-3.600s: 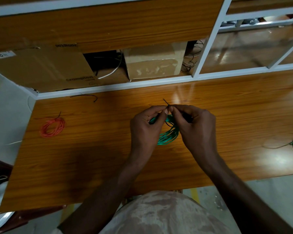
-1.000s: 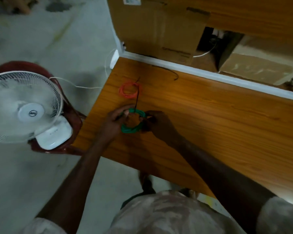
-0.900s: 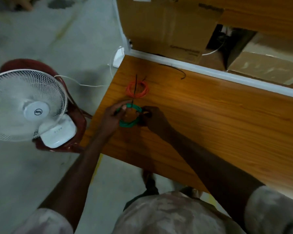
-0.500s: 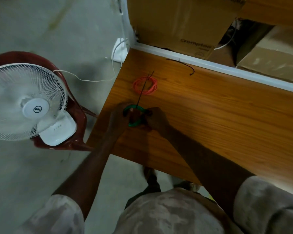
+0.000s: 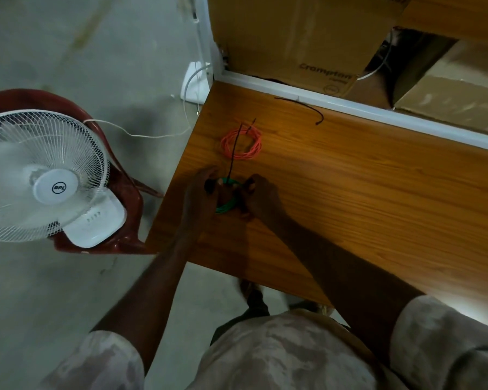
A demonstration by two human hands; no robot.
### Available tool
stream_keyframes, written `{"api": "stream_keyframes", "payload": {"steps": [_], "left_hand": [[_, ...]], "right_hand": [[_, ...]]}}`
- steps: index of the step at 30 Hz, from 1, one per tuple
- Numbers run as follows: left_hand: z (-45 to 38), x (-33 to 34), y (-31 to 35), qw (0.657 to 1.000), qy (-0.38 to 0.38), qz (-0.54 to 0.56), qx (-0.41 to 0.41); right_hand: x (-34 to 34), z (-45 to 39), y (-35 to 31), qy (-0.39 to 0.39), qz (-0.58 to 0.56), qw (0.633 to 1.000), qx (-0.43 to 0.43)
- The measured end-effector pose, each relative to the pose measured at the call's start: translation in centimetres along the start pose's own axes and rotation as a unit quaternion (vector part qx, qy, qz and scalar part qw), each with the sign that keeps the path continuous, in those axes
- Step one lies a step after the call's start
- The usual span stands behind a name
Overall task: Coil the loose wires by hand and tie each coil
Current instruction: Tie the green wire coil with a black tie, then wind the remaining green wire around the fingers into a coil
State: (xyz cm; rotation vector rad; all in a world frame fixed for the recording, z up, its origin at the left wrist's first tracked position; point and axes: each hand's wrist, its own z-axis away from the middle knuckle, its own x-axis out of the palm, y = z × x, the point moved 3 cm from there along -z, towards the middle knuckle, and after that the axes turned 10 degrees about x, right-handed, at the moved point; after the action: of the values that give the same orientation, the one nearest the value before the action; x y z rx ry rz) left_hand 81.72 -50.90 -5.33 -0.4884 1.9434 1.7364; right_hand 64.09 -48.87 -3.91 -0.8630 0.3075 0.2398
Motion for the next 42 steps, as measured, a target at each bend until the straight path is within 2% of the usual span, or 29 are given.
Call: {"api": "stream_keyframes", "payload": {"steps": [11,17,20,31,42], "left_hand": [[-0.1,0.5,5.0,0.998,0.015,-0.012,0.053],[0.4,4.2,9.6,0.989,-0.010,-0.021,0.147],[0.6,7.2,12.1,0.982,-0.040,0.001,0.186],[3.3,19.5,21.7,0.965,-0.156,0.041,0.209],[13.1,38.8,38.3,0.941,-0.220,0.097,0.239]], "right_hand": [[-2.9,-0.1,1.5,0.009,0.016,0.998,0.052],[-7.3,0.7,3.7,0.070,0.023,0.997,-0.019],[-10.2,1.5,5.3,0.096,0.026,0.994,-0.035],[-23.7,6.7,13.7,0.179,-0.033,0.983,-0.027],[-44.7,18.3,28.3,0.249,-0.111,0.962,-0.020]]}}
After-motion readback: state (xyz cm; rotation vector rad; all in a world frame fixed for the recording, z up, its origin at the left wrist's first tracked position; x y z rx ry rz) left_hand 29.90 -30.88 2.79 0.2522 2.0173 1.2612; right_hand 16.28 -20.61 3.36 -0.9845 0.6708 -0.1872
